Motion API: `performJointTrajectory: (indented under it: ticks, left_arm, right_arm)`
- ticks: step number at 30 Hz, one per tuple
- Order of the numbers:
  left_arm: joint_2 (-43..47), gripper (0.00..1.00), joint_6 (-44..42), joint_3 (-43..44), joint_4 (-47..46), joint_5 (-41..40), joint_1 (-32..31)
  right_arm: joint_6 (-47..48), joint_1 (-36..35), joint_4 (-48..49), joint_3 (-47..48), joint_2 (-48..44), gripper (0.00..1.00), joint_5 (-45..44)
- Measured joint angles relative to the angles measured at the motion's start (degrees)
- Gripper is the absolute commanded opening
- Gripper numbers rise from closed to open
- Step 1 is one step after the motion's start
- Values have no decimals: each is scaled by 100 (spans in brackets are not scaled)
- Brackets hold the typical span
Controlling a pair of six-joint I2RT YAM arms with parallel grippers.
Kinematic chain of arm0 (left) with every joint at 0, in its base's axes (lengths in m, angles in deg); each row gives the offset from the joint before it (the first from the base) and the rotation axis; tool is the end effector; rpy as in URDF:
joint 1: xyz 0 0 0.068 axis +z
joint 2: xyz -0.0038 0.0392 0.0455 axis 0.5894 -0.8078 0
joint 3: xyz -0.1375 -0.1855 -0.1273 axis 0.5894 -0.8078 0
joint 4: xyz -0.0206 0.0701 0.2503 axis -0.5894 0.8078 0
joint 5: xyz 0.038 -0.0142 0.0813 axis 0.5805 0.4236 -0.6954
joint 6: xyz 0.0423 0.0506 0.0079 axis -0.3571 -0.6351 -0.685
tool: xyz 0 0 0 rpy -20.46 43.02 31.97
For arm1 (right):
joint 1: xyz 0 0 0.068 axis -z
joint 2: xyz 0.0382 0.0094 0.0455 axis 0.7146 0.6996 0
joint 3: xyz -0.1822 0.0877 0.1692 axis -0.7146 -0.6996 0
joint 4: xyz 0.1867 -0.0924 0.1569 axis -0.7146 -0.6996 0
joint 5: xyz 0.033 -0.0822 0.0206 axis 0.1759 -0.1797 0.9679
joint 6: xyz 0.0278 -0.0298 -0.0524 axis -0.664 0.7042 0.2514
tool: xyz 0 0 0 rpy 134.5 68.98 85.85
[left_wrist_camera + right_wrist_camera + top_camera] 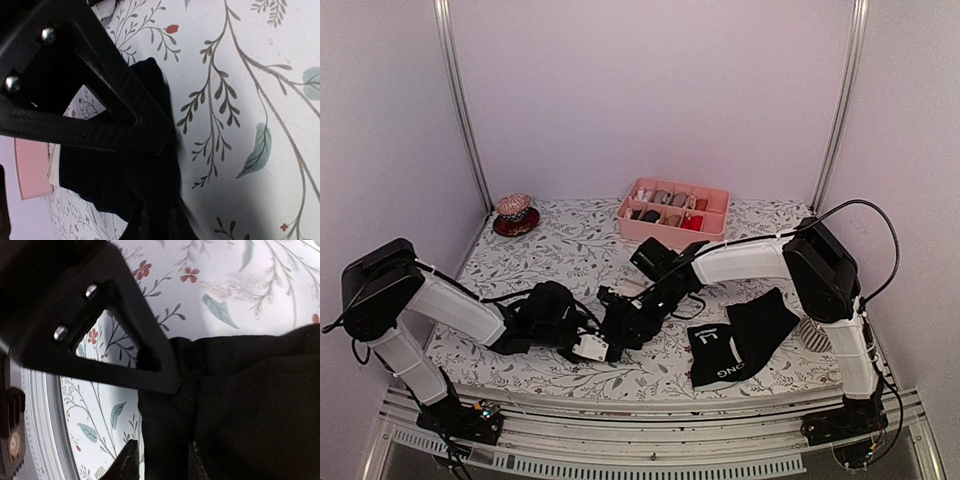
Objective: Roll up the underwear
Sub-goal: Roll the underwear at the center of the board.
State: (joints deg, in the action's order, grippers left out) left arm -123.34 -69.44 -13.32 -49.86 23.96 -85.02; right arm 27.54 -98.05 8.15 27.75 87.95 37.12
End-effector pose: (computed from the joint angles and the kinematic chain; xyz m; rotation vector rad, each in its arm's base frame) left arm 0.1824 -0.2180 0.0860 1.9542 1.1725 0.0322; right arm 0.2575 0.3854 0.1099 -1.6467 2.2624 1.0531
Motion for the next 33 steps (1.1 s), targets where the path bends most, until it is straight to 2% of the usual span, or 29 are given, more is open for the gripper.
performJointTrajectory:
  ticks: [5,10,13,18,23,28,33]
  left_arm:
    - [0,0,254,560,1060,229,2]
    - [-11,0,511,1088,2157,595,22]
    - [-90,0,693,1429,2776,859,72]
    - [-330,0,994,2061,3729,1237,162]
    - [-737,1,1215,2693,4590,1731,365]
    - [-1163,1,1364,3224,5233,2256,614]
    - [-1486,1,1471,3578,5668,2667,791]
  right_arm:
    - [52,0,111,-533,-566,59,-345]
    - [101,-83,503,-1493,-1711,70,-988]
    - [208,-332,898,-2192,-2465,73,-1635]
    - [337,-997,1519,-3357,-3244,74,-2618]
    - [551,-1510,1965,-4072,-3467,71,-3600]
    - [964,-2065,2387,-4155,-3392,60,-4507]
    - [1316,-2332,2806,-3853,-2855,59,-5171]
